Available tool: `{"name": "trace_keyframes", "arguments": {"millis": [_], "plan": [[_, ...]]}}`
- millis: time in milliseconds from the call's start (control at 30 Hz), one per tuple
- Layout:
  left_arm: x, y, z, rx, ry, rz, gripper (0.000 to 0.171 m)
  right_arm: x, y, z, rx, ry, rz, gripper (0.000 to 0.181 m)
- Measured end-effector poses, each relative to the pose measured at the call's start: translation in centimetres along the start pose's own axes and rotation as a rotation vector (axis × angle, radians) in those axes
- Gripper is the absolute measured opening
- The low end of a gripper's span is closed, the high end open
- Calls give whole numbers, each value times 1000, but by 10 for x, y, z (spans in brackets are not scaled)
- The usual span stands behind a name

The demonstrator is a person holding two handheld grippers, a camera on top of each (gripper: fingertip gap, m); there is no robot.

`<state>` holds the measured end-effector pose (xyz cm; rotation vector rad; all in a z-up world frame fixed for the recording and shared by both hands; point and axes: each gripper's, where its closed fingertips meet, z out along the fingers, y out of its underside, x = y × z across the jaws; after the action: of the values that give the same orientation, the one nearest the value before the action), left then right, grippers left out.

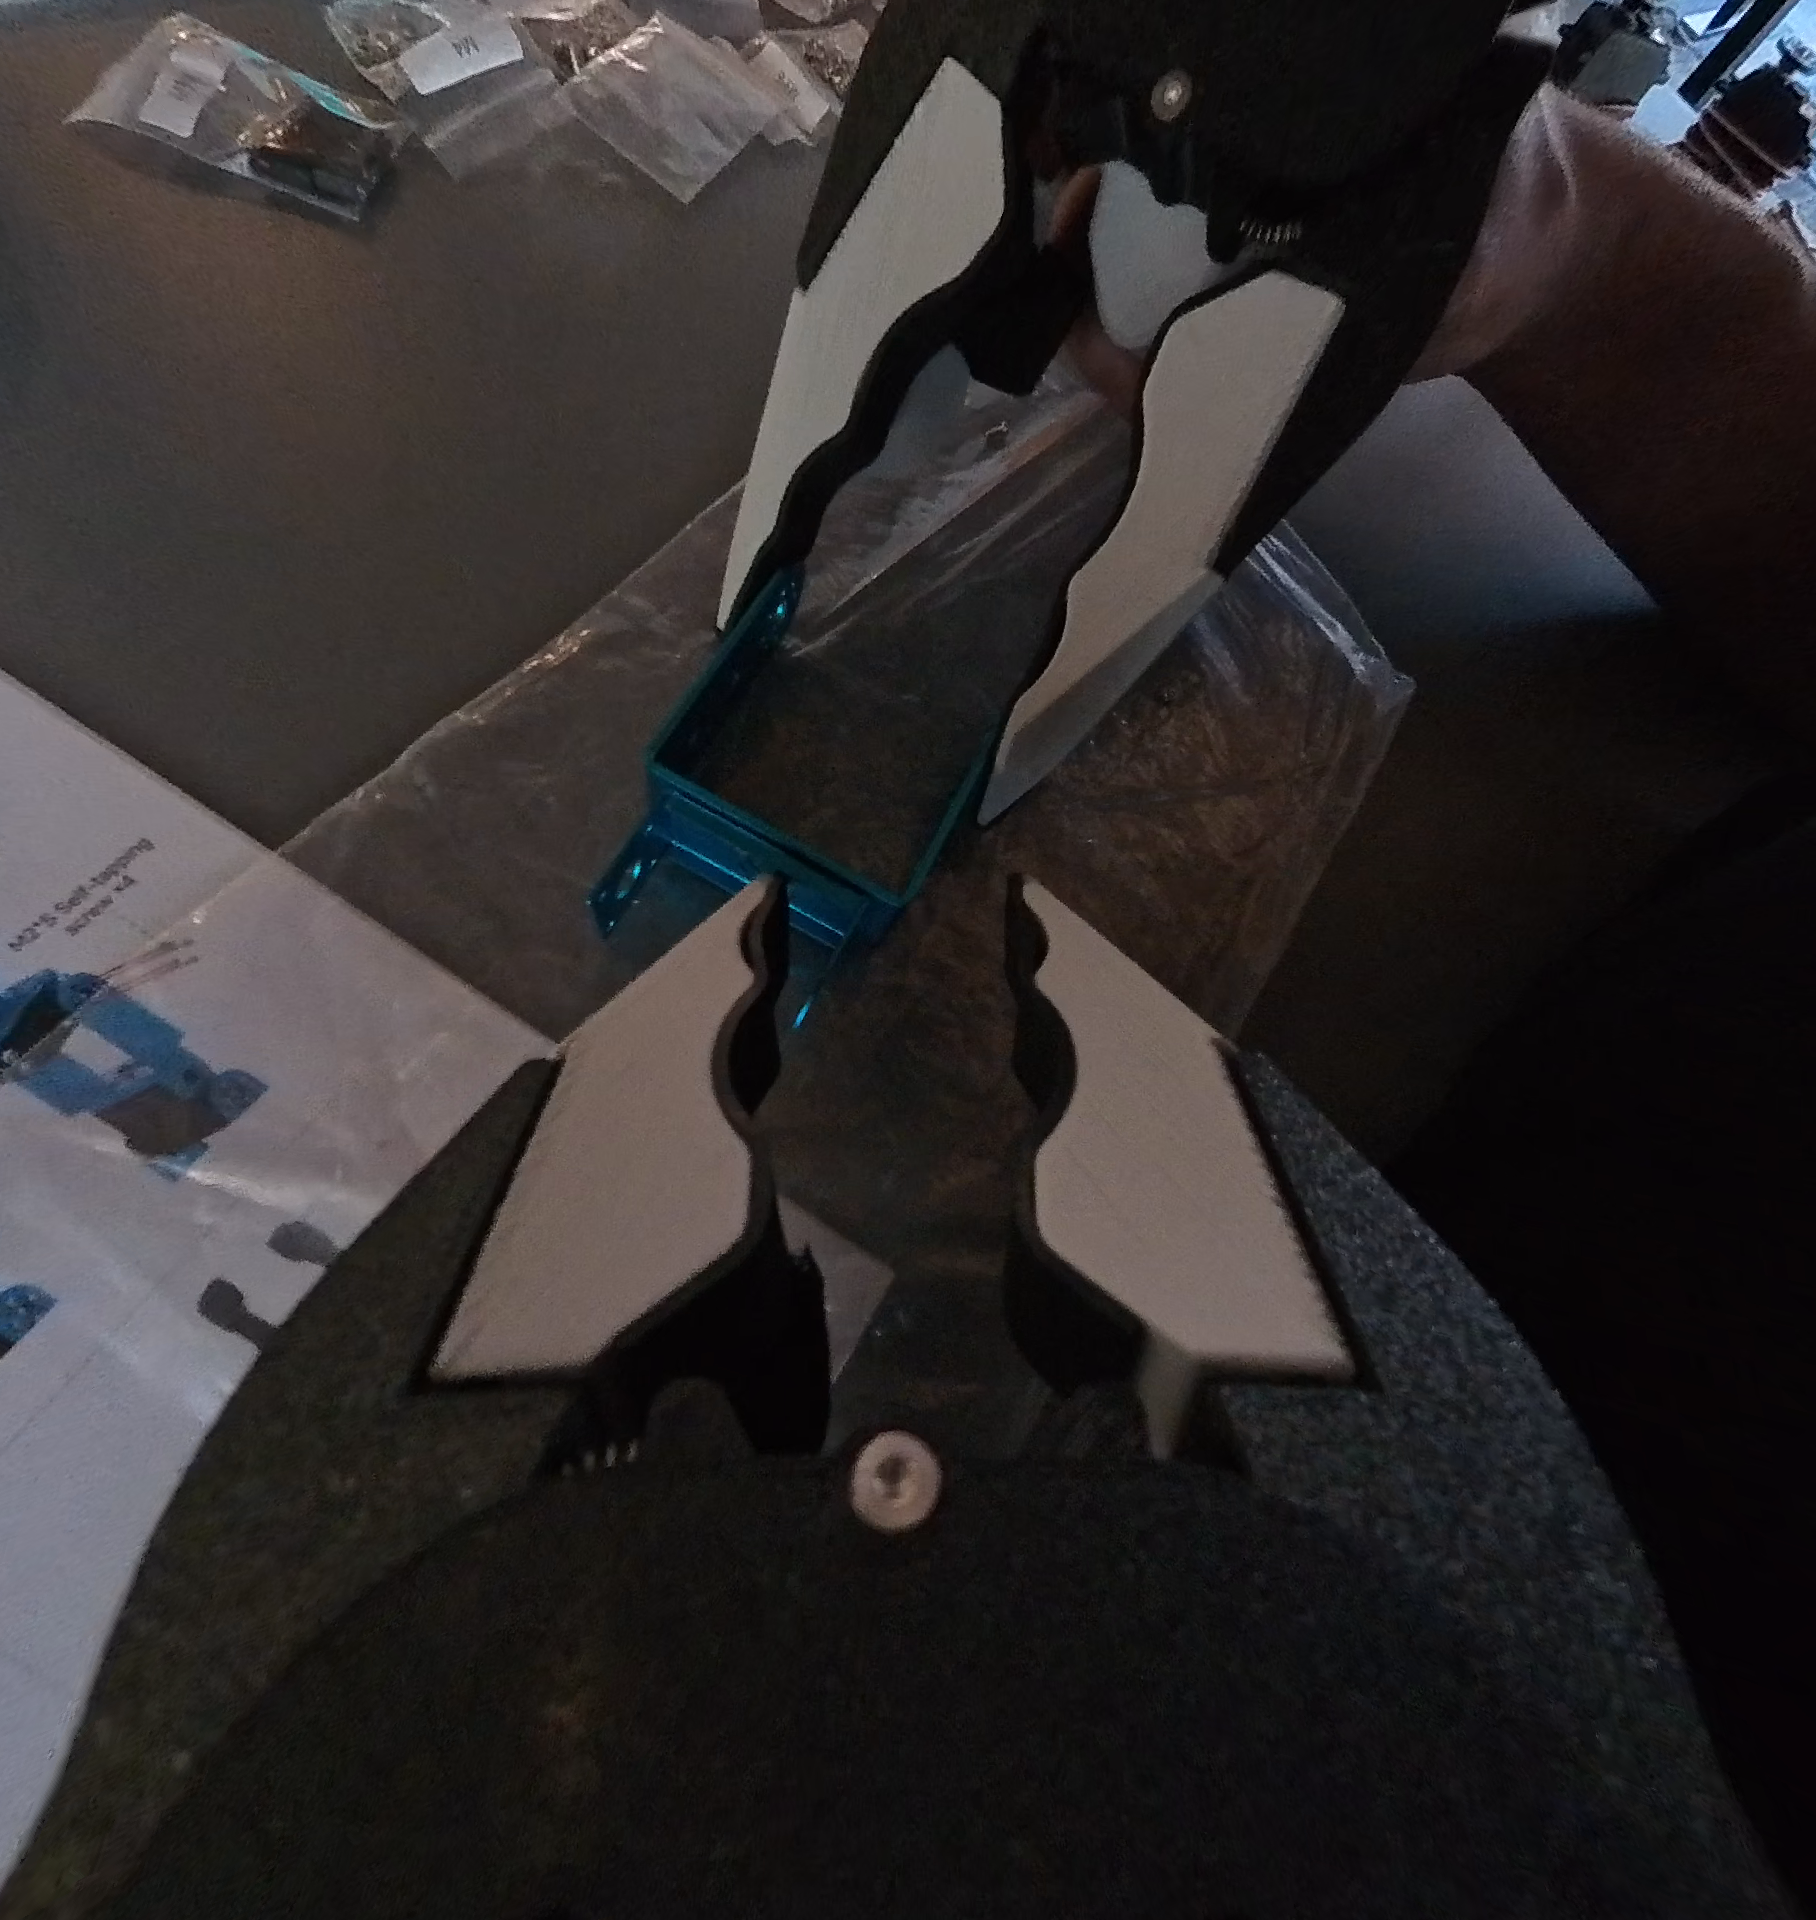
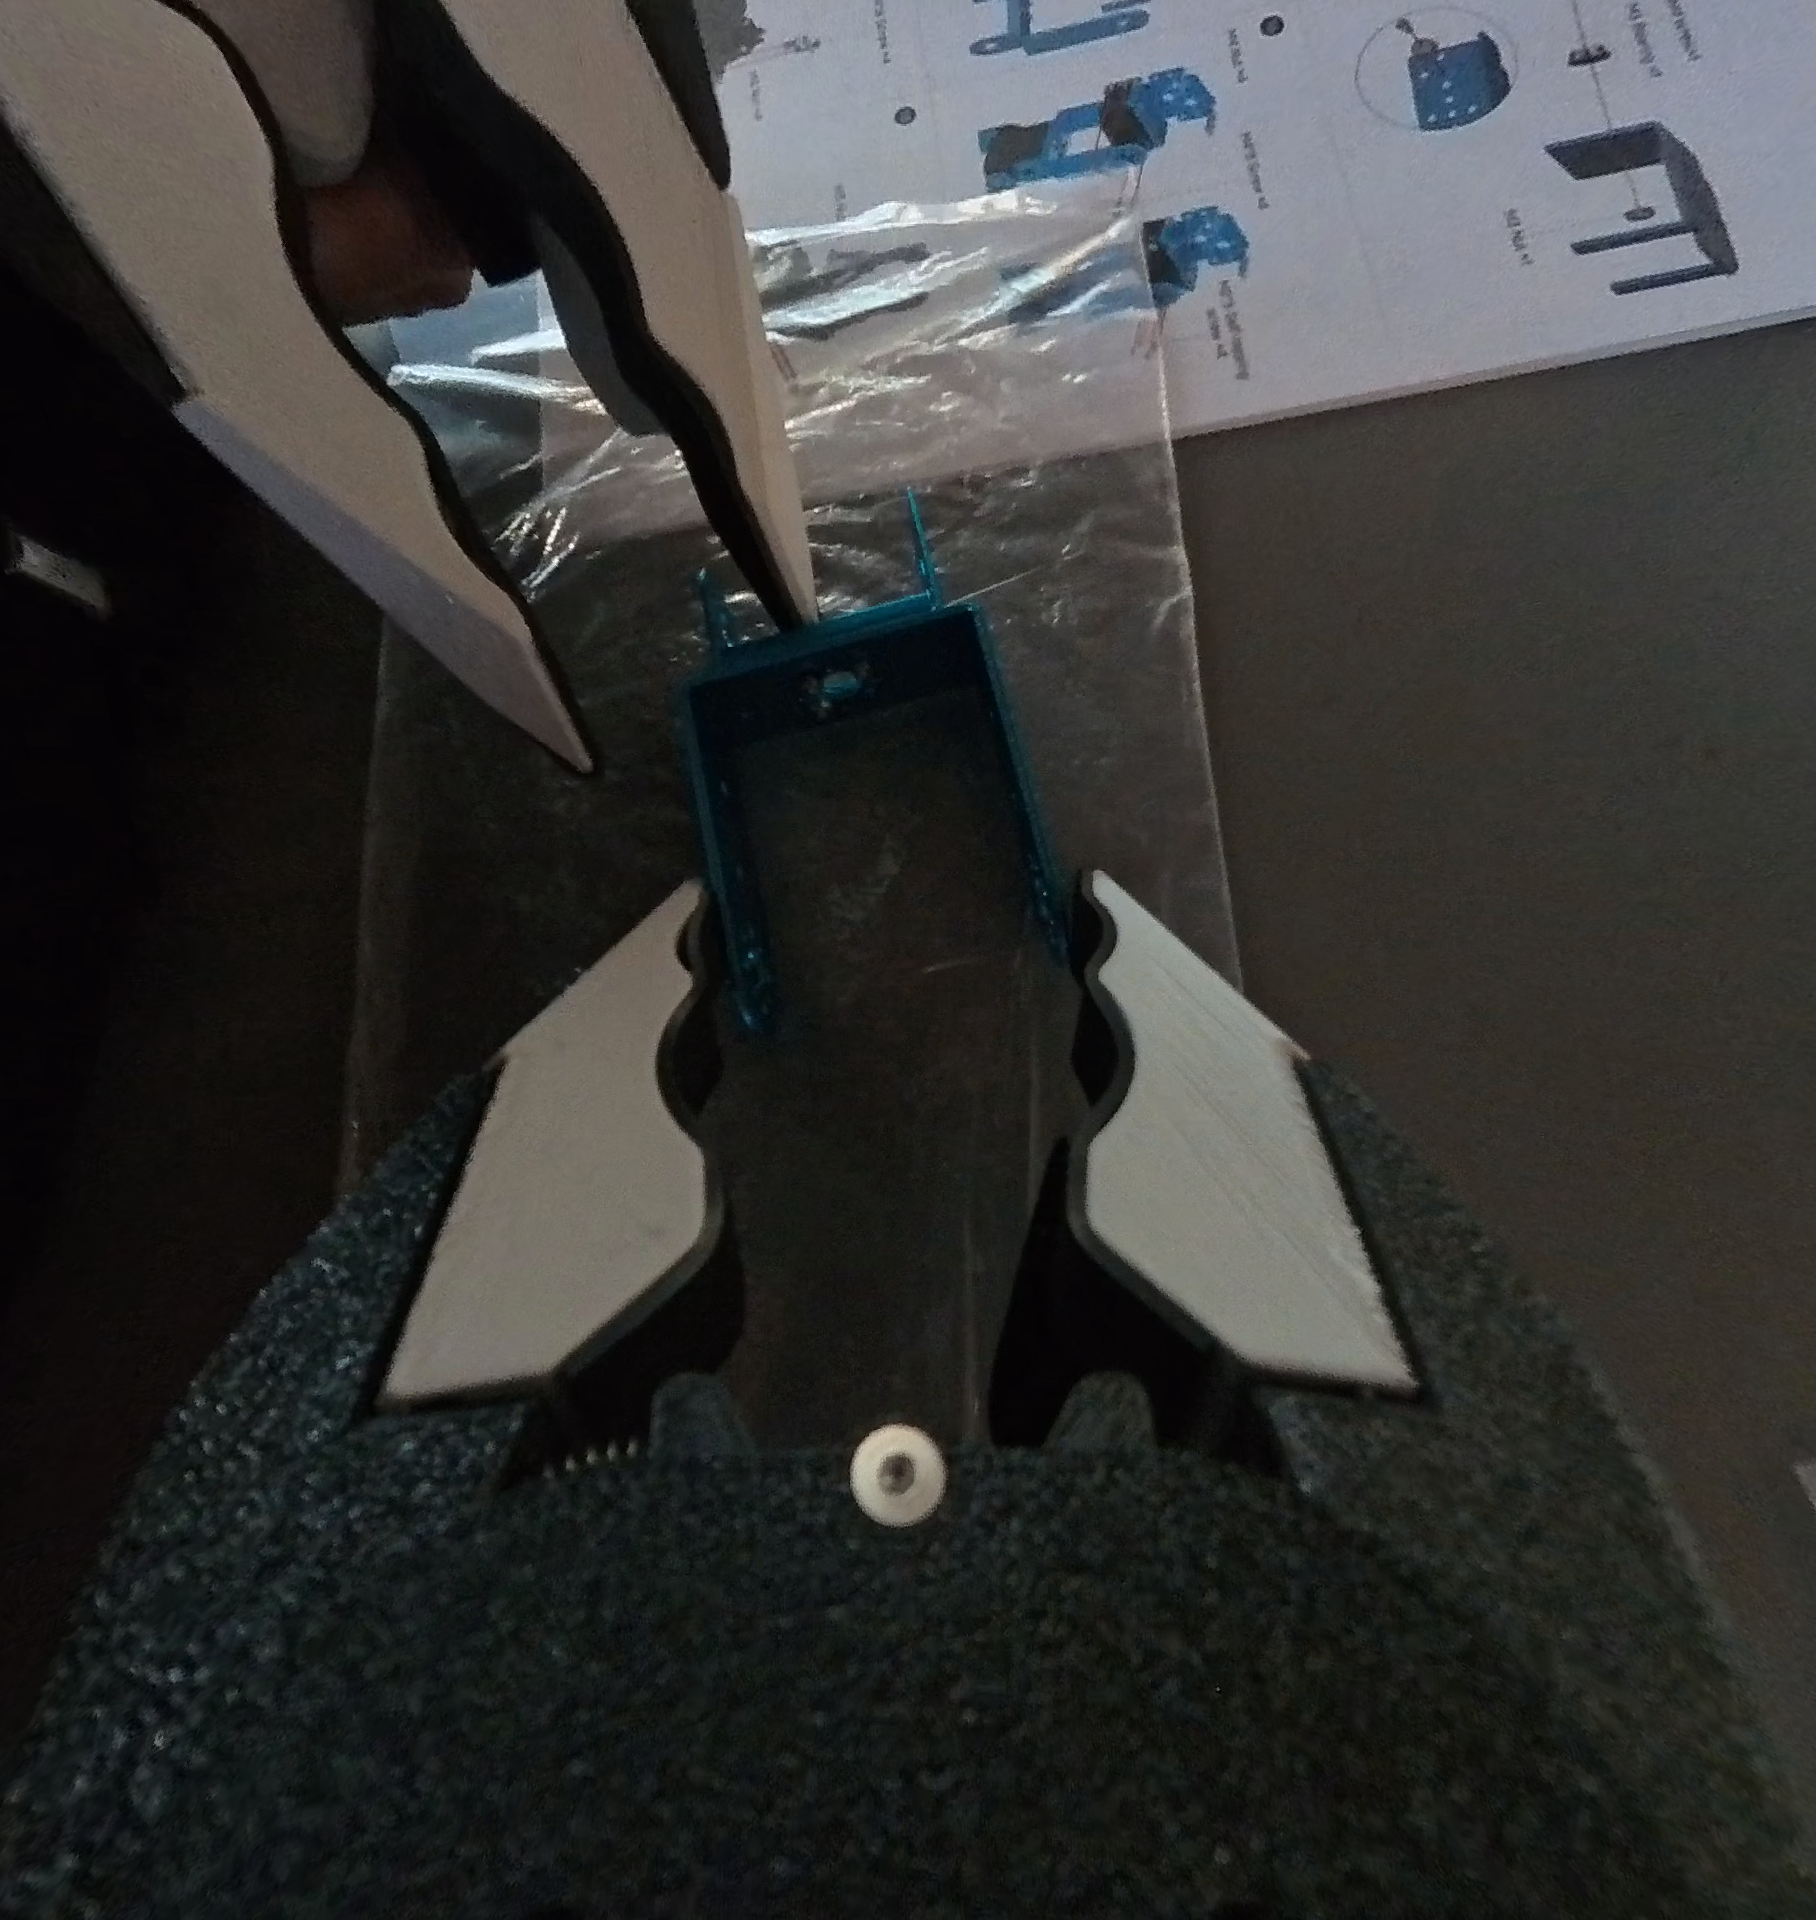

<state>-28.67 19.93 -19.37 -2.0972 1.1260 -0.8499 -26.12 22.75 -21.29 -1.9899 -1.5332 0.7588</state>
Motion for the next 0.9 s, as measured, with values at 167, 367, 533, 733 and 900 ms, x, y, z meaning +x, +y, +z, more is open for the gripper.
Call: {"name": "trace_keyframes", "arguments": {"millis": [167,367,533,733,900], "plan": [[-3,3,3,-11,-31,-16,41,1,-12,-10,23,-43,26,82],[-8,2,0,-8,-116,-33,41,16,-30,-11,6,-99,-32,63],[-7,0,1,14,-191,-63,40,7,-28,16,-29,-121,-128,64],[-4,-3,4,46,-227,-92,39,0,-28,21,-4,-143,-131,53],[-5,-2,6,34,-250,-72,33,-6,-28,20,14,-190,-97,47]]}}
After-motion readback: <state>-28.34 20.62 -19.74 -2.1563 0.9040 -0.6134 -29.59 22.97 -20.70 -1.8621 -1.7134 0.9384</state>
